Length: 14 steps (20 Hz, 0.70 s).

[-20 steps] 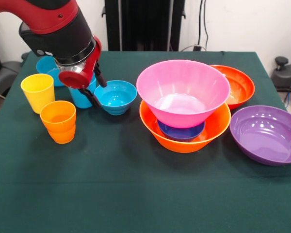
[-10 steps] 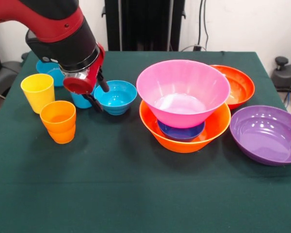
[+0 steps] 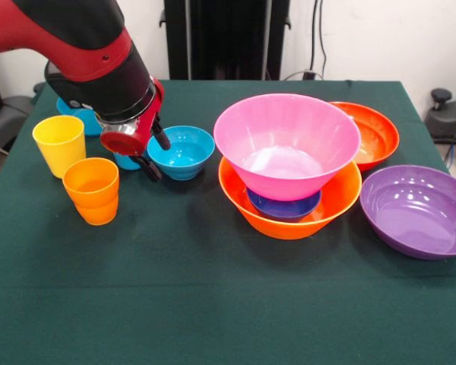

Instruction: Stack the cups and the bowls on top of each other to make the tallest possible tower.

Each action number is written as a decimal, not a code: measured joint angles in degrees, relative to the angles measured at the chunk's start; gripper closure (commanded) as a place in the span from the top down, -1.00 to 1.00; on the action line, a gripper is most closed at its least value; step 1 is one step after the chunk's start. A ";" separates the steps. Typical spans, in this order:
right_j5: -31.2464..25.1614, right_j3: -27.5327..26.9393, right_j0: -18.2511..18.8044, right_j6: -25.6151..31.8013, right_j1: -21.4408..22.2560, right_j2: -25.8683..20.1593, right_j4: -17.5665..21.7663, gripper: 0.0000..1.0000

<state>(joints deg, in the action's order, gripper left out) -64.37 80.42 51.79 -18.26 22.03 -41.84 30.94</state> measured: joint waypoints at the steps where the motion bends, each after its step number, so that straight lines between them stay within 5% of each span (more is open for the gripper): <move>1: 0.07 0.00 -0.02 0.00 -0.13 0.07 0.01 1.00; 14: 3.21 0.09 -1.39 0.00 -1.92 2.04 0.00 1.00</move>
<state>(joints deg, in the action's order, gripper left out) -61.15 80.51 50.39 -18.26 20.11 -39.80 30.94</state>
